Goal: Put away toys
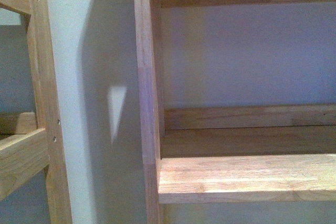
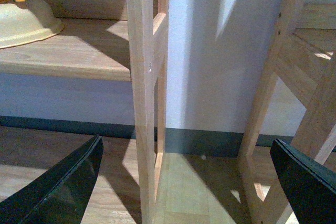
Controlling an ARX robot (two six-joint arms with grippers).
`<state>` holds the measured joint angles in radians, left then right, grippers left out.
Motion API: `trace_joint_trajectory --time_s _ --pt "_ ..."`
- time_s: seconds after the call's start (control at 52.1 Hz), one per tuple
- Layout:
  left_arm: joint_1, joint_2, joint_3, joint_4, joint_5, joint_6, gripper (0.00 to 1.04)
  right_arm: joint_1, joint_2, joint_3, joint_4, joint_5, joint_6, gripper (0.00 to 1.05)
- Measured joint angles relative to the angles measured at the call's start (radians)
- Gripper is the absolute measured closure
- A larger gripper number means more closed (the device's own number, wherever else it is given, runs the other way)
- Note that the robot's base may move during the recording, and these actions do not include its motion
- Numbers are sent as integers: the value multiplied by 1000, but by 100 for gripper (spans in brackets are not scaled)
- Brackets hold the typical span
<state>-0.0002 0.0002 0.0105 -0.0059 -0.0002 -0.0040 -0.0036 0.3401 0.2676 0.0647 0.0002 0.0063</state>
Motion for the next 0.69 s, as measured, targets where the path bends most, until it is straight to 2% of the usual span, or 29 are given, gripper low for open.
trace_joint_trajectory --time_s 0.441,0.537,0.691 --pt "0 0 0 0 0 0 6 0 -119 -148 27 0 0 89" --pt "0 0 0 0 0 0 6 0 -215 -166 -65 0 0 89" --pt "0 0 0 0 0 0 6 0 -270 -191 -72 0 0 89"
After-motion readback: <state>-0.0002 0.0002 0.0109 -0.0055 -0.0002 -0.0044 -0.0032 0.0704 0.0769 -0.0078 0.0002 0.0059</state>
